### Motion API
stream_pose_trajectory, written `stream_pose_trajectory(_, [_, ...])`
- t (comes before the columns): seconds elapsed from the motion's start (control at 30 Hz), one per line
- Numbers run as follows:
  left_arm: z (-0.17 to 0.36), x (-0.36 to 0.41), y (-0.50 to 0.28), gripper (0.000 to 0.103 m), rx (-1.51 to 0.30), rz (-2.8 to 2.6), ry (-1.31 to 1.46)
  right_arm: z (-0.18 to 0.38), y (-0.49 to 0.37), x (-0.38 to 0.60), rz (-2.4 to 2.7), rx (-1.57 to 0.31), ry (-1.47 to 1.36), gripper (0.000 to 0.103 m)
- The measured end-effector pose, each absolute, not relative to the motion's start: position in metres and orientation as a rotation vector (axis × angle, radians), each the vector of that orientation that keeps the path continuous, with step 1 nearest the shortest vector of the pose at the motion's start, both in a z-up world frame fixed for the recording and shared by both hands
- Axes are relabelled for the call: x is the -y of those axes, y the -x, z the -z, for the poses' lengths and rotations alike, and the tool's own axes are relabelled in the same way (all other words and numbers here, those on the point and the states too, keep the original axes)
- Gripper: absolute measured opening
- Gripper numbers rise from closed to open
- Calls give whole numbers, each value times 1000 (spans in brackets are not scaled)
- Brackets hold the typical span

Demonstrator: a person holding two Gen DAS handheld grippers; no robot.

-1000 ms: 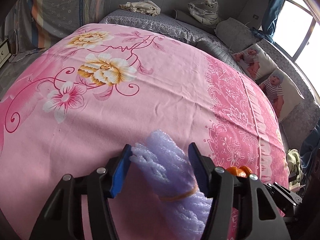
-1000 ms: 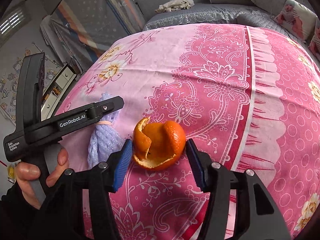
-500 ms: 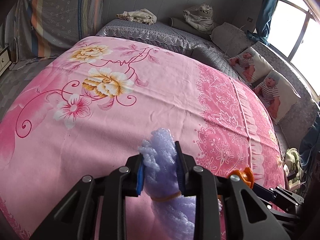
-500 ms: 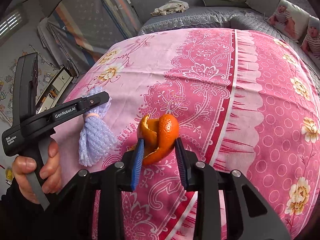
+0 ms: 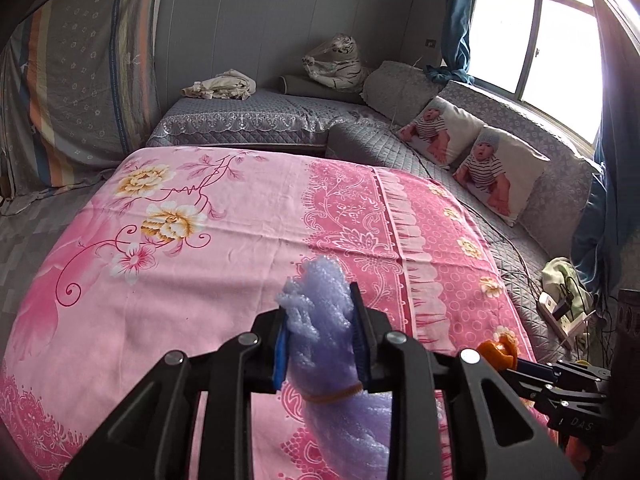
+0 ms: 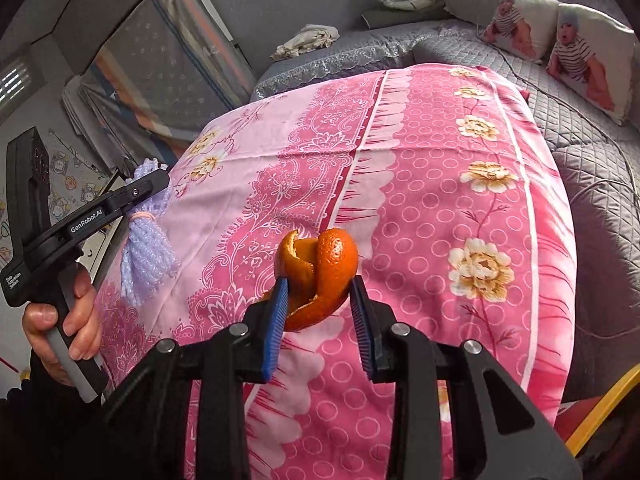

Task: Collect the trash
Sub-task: 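Carry the orange peel and foam net with both tools over the yellow bin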

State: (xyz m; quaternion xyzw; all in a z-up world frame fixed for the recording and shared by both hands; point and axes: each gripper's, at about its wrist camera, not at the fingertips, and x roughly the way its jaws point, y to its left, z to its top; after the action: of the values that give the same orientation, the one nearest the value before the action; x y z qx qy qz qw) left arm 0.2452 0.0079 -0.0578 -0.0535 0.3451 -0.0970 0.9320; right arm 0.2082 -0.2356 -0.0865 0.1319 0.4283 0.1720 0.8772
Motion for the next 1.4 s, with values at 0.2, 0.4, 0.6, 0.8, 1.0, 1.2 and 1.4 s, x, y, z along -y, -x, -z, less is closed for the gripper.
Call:
stream_pose_trajectory(0.2, [38, 52, -212, 24, -654, 321, 40, 76, -161, 300, -224, -829, -349, 30])
stream_pose_trajectory(0.4, [25, 120, -176, 24, -588, 448, -52, 67, -109, 364, -73, -741, -405, 30])
stream_pose_trajectory(0.6, [18, 185, -141, 24, -530, 569, -147, 63, -54, 422, 84, -660, -447, 30])
stream_pose_trajectory(0.8, [20, 242, -114, 24, -513, 680, -202, 70, -7, 472, 252, -616, -477, 30])
stream_pose_trajectory(1.0, [28, 291, -90, 24, -512, 772, -248, 81, 27, 505, 387, -602, -493, 30])
stream_pose_trajectory(1.2, [35, 328, -69, 25, -505, 837, -284, 93, 47, 523, 447, -614, -517, 31])
stream_pose_trajectory(1.4, [47, 352, -61, 25, -526, 880, -295, 103, 52, 531, 481, -630, -517, 31])
